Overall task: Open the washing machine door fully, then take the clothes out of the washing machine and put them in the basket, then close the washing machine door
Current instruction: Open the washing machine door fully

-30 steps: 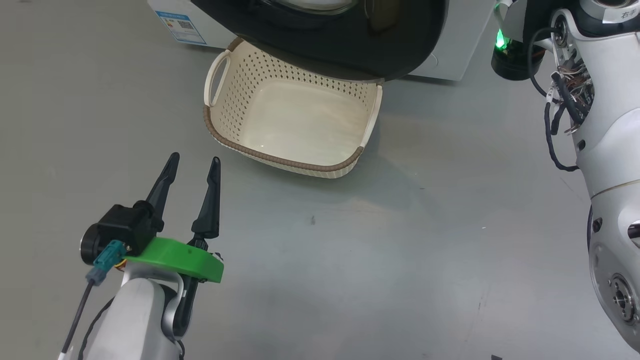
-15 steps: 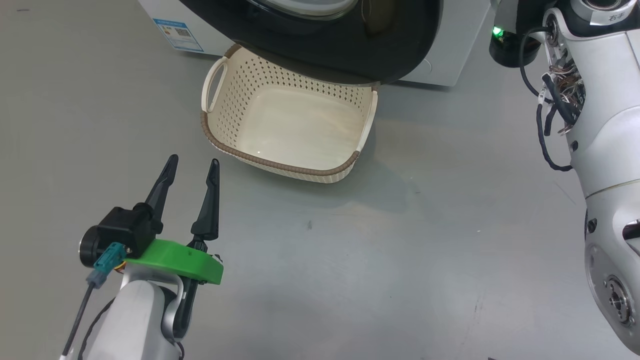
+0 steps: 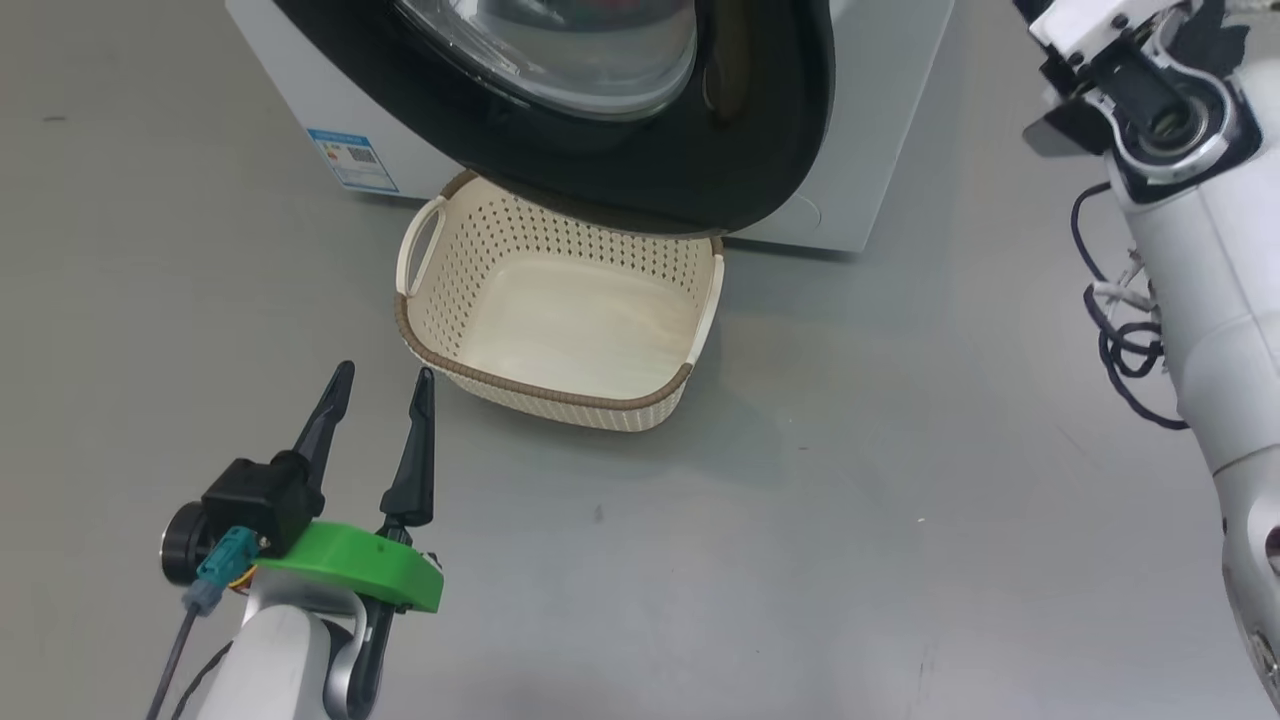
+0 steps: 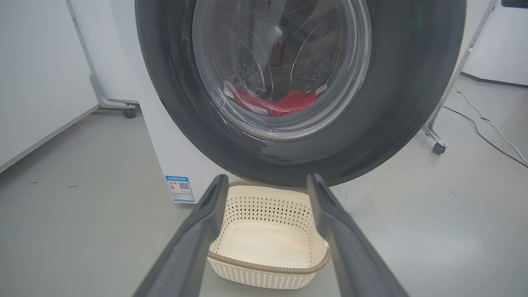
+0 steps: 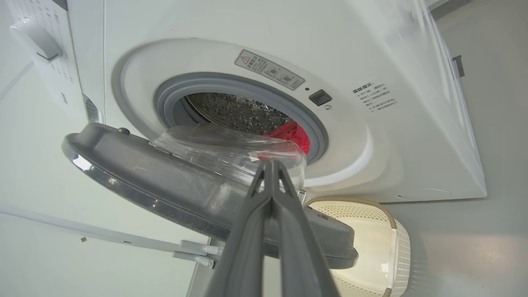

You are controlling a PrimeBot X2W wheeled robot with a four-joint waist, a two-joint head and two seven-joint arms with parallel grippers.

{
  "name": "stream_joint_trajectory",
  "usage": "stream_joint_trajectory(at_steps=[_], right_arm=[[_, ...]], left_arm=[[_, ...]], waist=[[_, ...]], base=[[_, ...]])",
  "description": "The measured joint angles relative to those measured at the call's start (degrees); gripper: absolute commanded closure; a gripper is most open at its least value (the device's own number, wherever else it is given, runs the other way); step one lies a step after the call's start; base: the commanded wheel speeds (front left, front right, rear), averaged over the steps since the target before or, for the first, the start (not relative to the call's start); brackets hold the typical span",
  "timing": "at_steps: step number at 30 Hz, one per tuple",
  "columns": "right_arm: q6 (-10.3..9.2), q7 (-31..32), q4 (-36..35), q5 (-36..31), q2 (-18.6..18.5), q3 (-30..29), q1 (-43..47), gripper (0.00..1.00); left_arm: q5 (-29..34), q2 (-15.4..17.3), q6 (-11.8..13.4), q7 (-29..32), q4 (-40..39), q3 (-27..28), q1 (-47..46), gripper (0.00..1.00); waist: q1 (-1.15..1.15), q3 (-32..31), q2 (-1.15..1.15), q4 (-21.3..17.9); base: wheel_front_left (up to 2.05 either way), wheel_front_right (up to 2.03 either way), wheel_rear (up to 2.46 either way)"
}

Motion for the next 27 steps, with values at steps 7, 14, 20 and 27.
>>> stream_joint_trajectory(at_steps=[7,14,20,27], right_arm=[[0.0,-5.79,-3.71,-8.0,-2.08,6.28,7.84,1.0],[0.01,-12.57,-10.99,-15.53,-2.96,13.52,15.14,1.0],[0.01,-19.33,-11.5,-21.74,-6.49,15.96,23.05,1.0],[-3.22,-25.63,-13.25,-29.99,-9.48,19.69,29.8,1.0]], left_arm=[[2.07,0.07,0.7,0.0,0.27,0.41,2.87,0.0],[2.0,0.29,1.96,0.0,0.23,2.94,7.27,0.0],[2.01,0.34,2.55,0.01,-0.59,4.26,9.56,0.0],[2.02,0.45,2.8,0.0,-1.9,5.06,11.32,0.0]], waist=[[0.0,-4.93,0.0,-1.66],[0.0,-9.74,0.0,-4.08],[0.0,-13.11,0.0,-6.58],[0.0,-15.74,0.0,-9.43]], base=[[0.0,0.0,0.0],[0.0,0.0,0.0],[0.0,0.0,0.0],[0.0,0.0,0.0]])
